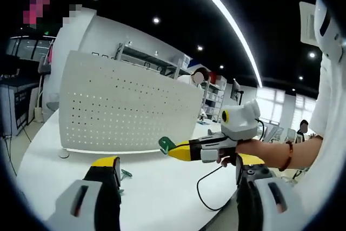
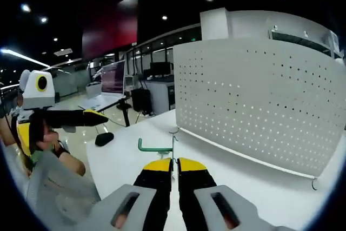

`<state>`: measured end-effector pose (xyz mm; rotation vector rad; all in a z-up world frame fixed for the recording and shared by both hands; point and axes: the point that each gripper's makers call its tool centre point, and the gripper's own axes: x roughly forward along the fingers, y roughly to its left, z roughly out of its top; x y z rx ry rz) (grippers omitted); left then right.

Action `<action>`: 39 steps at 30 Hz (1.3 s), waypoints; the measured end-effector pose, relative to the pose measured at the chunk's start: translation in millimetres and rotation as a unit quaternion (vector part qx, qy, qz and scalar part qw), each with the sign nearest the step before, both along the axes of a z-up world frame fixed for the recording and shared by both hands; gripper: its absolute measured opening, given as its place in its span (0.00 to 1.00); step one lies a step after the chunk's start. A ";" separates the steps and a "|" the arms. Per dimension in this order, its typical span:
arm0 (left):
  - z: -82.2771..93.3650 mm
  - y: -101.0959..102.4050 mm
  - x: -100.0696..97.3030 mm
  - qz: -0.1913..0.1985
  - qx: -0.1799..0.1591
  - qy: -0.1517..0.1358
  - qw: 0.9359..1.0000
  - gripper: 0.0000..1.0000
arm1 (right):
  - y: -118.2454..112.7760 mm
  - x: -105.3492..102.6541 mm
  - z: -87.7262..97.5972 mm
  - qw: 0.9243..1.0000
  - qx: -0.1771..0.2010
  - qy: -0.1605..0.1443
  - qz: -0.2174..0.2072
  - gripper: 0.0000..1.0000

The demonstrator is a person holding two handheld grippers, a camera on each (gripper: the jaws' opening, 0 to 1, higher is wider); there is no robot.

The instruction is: Insert the hook assembly into the mounting plate slot until the hook locks in place.

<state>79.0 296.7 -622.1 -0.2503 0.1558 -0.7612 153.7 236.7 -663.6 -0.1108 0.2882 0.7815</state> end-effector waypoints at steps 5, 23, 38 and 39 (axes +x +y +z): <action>3.0 0.9 -1.2 0.004 -0.007 0.000 1.000 0.89 | 2.8 -10.7 8.1 1.000 0.020 -0.014 0.008 0.02; 14.5 1.8 -0.6 0.013 -0.064 0.010 0.998 0.82 | 13.0 -41.4 25.1 0.998 0.033 -0.043 0.018 0.02; 14.7 -9.4 -0.2 -0.002 -0.109 0.031 0.994 0.59 | 20.9 -50.1 43.3 0.995 0.064 -0.073 0.021 0.02; 14.7 -9.7 0.2 -0.002 -0.111 0.033 0.993 0.59 | 22.4 -50.1 44.5 0.995 0.066 -0.074 0.023 0.02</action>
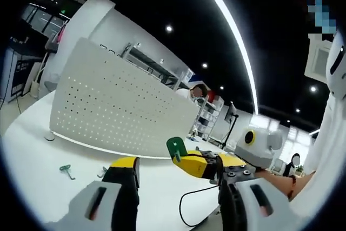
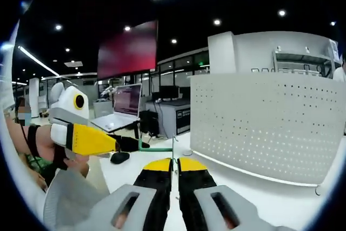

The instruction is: Insert the hook assembly into the mounting plate slot until the hook locks in place.

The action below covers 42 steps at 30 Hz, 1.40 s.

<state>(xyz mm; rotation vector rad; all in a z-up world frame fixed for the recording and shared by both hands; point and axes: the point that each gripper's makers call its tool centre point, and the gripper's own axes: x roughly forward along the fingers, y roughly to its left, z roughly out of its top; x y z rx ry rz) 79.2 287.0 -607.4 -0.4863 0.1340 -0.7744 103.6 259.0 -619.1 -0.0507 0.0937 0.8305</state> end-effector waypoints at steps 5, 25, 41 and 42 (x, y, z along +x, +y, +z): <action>-0.2 0.0 2.5 -0.002 -0.007 0.005 1.000 0.51 | 4.0 1.0 6.8 1.000 0.013 -0.012 0.002 0.02; 1.7 4.0 7.1 -0.011 -0.069 0.042 0.997 0.13 | 17.5 -3.4 10.9 0.999 0.003 -0.027 0.027 0.02; 4.5 10.8 5.6 -0.008 -0.098 0.052 0.994 0.04 | 26.4 -10.6 12.8 0.999 0.007 -0.026 0.034 0.02; 4.4 10.9 5.5 -0.008 -0.099 0.053 0.994 0.04 | 26.2 -9.1 13.8 0.999 0.010 -0.030 0.023 0.02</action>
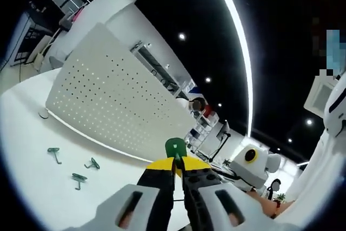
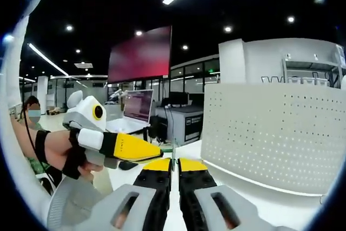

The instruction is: Insert the hook assembly into the mounting plate slot until the hook locks in place.

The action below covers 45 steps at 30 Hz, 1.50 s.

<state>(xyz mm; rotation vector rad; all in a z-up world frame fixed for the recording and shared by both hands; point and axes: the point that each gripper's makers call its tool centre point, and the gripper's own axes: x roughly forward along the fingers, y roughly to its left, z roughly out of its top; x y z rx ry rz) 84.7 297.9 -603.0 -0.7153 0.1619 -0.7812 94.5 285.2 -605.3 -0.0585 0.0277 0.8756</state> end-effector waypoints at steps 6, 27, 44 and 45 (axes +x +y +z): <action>0.1 0.8 -0.7 0.001 -0.002 0.005 1.000 0.04 | 6.6 -2.2 0.8 1.000 -0.002 -0.008 0.000 0.02; -4.4 28.3 6.0 0.034 0.024 -0.007 0.999 0.02 | 30.9 0.6 -9.1 0.999 -0.034 0.001 0.036 0.06; 6.6 53.2 27.8 0.059 0.059 -0.043 0.996 0.02 | 24.5 7.1 -26.6 0.997 -0.077 0.022 0.014 0.15; 7.4 54.2 30.8 0.060 0.066 -0.045 0.995 0.02 | 22.0 7.8 -28.1 0.997 -0.076 0.026 0.009 0.16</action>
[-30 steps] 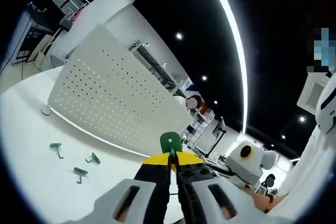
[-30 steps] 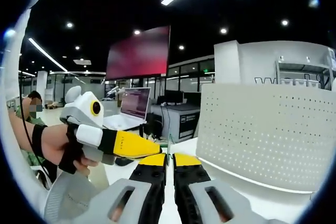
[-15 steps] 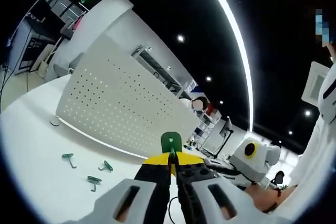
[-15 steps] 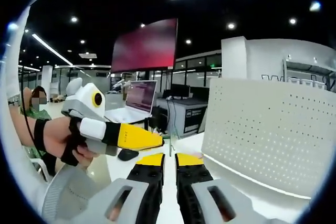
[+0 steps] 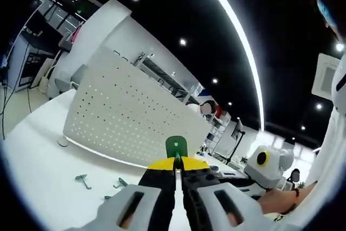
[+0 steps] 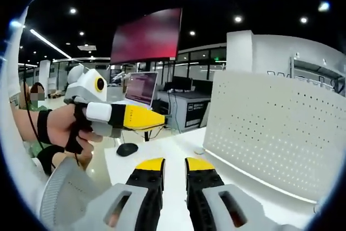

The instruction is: Insert the hook assembly into the mounting plate slot until the hook locks in place.

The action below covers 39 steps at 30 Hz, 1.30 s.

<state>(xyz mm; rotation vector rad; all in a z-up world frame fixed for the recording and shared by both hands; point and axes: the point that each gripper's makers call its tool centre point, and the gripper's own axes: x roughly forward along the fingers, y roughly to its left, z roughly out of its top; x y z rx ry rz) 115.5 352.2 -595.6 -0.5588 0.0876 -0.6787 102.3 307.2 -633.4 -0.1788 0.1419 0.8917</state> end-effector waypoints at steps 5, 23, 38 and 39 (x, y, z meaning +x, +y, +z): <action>4.6 5.8 13.9 0.025 0.037 -0.021 0.999 0.02 | -14.8 1.6 -1.1 1.000 0.005 0.001 -0.019 0.20; 11.4 28.6 65.9 0.107 0.118 -0.032 0.987 0.02 | -41.9 1.9 -7.4 0.999 -0.004 0.010 -0.050 0.28; 22.8 36.5 91.2 0.155 0.177 -0.057 0.970 0.02 | -48.9 -7.0 -9.6 0.999 -0.010 0.009 -0.047 0.34; 23.3 36.8 92.4 0.156 0.180 -0.059 0.969 0.02 | -50.4 -7.1 -9.6 0.999 -0.009 0.011 -0.049 0.34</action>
